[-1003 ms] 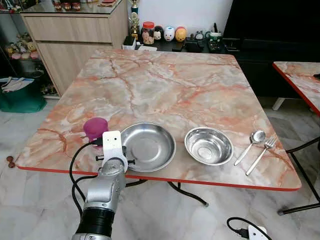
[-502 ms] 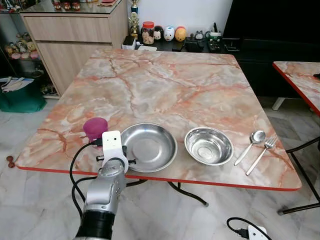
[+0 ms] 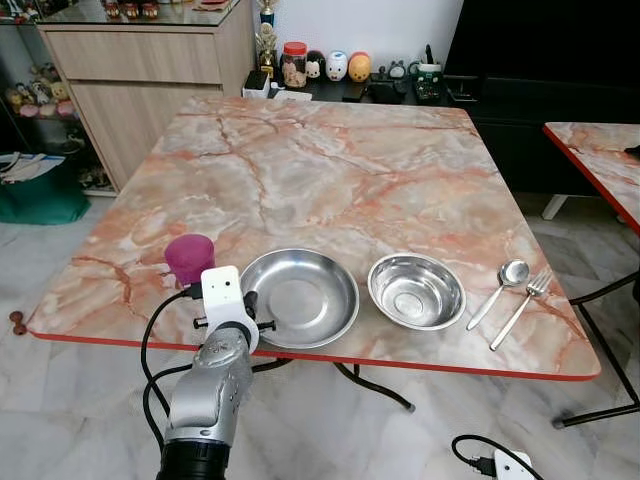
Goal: Setting the table
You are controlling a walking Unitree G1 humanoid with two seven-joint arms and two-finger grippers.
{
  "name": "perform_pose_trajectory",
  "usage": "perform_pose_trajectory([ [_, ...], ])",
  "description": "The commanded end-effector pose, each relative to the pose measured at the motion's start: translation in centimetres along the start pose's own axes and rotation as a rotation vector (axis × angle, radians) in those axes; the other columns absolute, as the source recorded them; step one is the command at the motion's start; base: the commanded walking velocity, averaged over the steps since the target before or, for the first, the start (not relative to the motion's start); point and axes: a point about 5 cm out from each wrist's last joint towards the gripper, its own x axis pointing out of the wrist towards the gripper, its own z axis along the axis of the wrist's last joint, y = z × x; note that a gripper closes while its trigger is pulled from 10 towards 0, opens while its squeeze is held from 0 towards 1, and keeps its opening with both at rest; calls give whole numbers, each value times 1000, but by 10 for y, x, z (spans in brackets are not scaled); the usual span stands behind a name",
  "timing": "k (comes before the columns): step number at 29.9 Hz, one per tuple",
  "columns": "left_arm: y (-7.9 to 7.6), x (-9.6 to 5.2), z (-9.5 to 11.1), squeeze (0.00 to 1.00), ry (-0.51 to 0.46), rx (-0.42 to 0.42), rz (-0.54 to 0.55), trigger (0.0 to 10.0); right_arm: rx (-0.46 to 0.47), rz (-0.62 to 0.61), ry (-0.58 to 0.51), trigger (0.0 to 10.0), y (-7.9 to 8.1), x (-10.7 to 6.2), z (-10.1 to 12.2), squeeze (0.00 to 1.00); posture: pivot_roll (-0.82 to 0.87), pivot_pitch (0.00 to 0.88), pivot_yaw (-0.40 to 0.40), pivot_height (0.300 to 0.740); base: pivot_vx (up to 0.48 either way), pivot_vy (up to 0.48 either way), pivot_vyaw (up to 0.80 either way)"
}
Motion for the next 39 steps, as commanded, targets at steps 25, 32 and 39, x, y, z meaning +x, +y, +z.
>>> perform_pose_trajectory([
  [25, -7, -1, 19, 0, -80, 299, 32, 10000, -7, -11, 0, 10000, -5, 0, 2, 0, 143, 0, -78, 740, 0, 0, 0],
  [32, -12, -3, 21, 0, -105, 296, -3, 0, -5, -12, 0, 10000, -5, 0, 2, 0, 144, 0, -78, 740, 0, 0, 0],
  [39, -16, -5, 32, 0, -159, 272, -18, 0, -5, -11, 1, 10000, -4, 0, 1, 0, 147, 0, -79, 740, 0, 0, 0],
])
